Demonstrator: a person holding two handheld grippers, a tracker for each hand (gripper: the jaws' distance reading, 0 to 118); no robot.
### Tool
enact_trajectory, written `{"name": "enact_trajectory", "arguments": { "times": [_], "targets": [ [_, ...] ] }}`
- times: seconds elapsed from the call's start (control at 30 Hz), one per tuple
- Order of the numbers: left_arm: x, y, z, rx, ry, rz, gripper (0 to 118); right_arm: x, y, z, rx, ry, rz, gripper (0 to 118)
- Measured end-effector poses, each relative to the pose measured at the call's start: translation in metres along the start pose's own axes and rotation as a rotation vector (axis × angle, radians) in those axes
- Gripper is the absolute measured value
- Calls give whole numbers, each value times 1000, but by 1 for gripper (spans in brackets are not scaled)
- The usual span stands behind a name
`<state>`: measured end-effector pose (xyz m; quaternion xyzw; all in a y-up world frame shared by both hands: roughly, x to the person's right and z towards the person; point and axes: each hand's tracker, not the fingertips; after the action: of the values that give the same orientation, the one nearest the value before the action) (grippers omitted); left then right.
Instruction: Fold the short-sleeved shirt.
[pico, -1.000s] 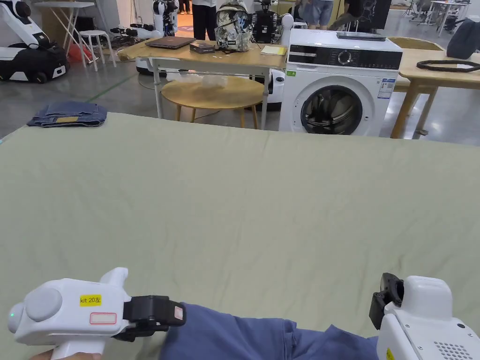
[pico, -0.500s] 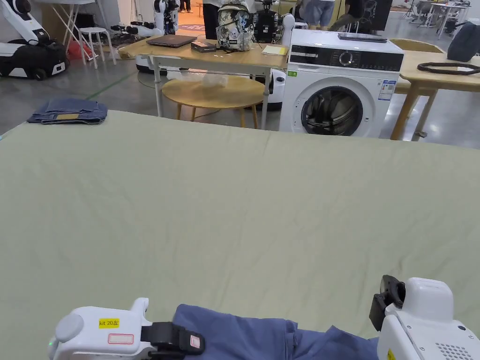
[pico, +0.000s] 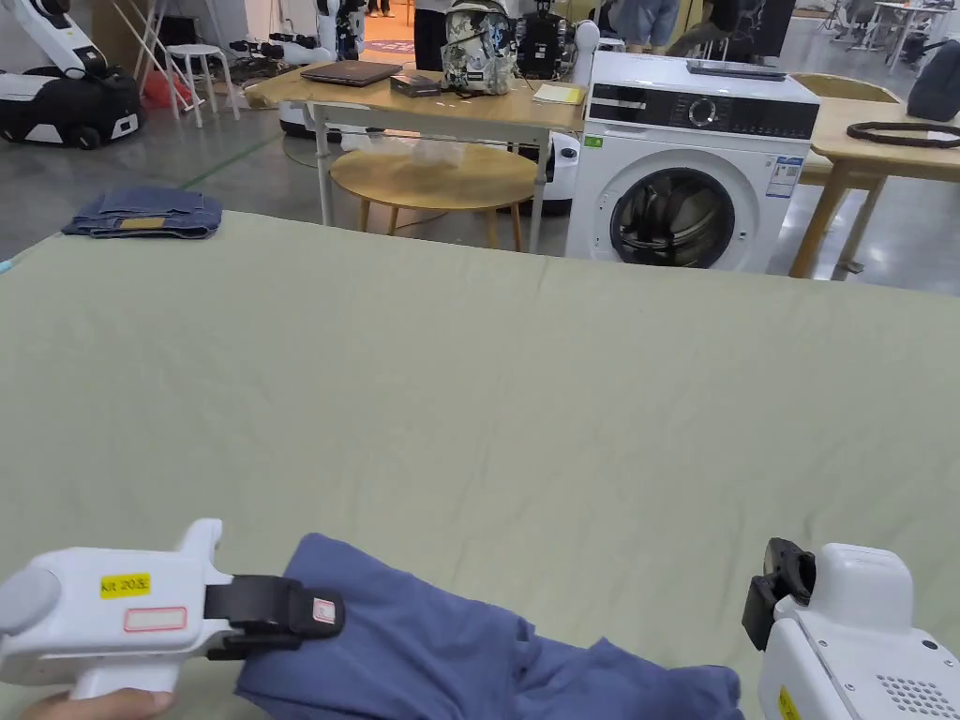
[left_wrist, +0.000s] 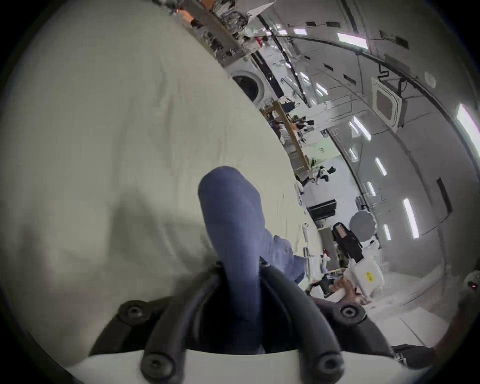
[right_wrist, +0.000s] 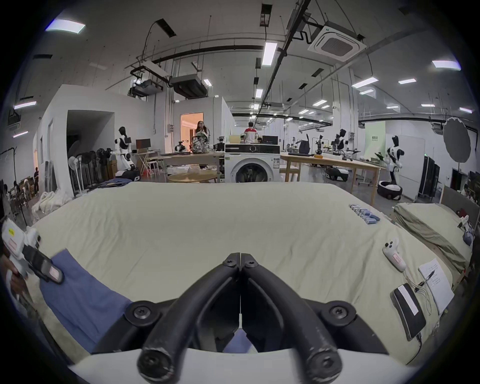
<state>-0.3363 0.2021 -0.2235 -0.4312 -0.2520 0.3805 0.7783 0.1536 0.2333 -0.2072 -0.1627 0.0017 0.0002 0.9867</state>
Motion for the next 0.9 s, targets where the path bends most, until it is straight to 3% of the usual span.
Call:
{"name": "enact_trajectory", "arguments": {
  "times": [0.23,0.37,0.67,0.9],
  "targets": [
    [37,7,55,53,279,-67,6,-11,4,-3,11,31,7,0],
    [47,9,52,33,324,-105,6,-14,3,-3,10,38,4,0],
    [116,-10,15,-31,188,-162,6,-10,-1,0,-3,28,10,0],
    [152,-19,-51,-141,177,-173,6,-4,-4,2,-8,12,3,0]
  ]
}}
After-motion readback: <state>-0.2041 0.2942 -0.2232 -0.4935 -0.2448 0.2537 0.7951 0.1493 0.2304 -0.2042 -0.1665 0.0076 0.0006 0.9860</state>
